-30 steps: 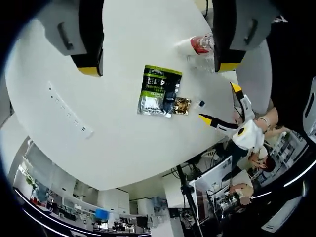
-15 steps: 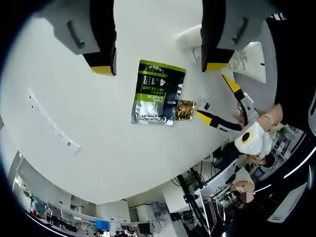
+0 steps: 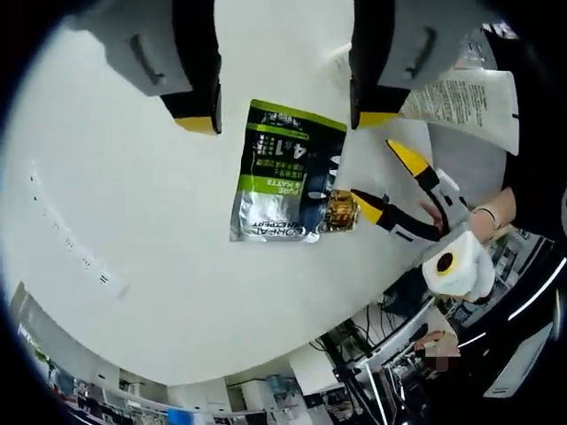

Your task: Arrange the skincare products in the storage area until every visible bottle or jar stands upright without overlapping.

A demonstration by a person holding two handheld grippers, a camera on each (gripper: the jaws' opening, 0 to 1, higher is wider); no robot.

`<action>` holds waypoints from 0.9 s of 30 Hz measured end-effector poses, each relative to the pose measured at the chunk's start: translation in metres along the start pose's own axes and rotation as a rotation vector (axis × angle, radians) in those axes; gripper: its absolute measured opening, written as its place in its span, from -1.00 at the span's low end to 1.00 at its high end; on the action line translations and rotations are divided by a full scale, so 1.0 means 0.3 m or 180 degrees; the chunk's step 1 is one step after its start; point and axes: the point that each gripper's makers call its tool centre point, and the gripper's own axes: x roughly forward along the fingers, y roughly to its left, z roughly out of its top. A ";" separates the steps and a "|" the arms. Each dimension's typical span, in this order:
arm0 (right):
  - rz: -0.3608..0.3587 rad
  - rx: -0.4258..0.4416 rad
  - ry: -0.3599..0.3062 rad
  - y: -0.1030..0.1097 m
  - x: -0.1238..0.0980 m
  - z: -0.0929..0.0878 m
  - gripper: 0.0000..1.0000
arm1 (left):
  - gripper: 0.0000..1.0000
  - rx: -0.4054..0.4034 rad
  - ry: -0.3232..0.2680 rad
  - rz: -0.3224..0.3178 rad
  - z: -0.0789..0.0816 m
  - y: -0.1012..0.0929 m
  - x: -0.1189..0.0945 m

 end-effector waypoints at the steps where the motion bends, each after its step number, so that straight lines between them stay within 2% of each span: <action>1: 0.0069 0.0037 -0.0017 0.007 0.012 -0.001 0.08 | -0.24 -0.0051 -0.0045 0.0024 0.006 0.004 0.004; 4: 0.0010 0.0091 0.0028 -0.013 0.043 -0.014 0.06 | -0.29 -0.0160 -0.0079 0.0091 0.009 0.022 0.014; 8: -0.0024 0.0073 0.0088 -0.030 0.078 -0.023 -0.12 | -0.32 -0.0213 -0.0049 0.0119 0.001 0.040 0.026; 11: -0.0043 0.0037 0.0124 -0.030 0.098 -0.023 -0.12 | -0.40 -0.0316 -0.0110 0.0173 0.004 0.049 0.028; 14: -0.0144 -0.0030 0.0192 -0.046 0.112 -0.028 -0.24 | -0.42 -0.0337 -0.0135 0.0207 0.007 0.056 0.033; 22: -0.0098 0.0016 0.0278 -0.043 0.141 -0.047 -0.32 | -0.48 -0.0362 -0.0043 0.0210 -0.024 0.053 0.052; 27: -0.0070 0.0114 0.0231 -0.045 0.145 -0.046 -0.39 | -0.54 -0.0428 -0.0061 0.0163 -0.021 0.043 0.064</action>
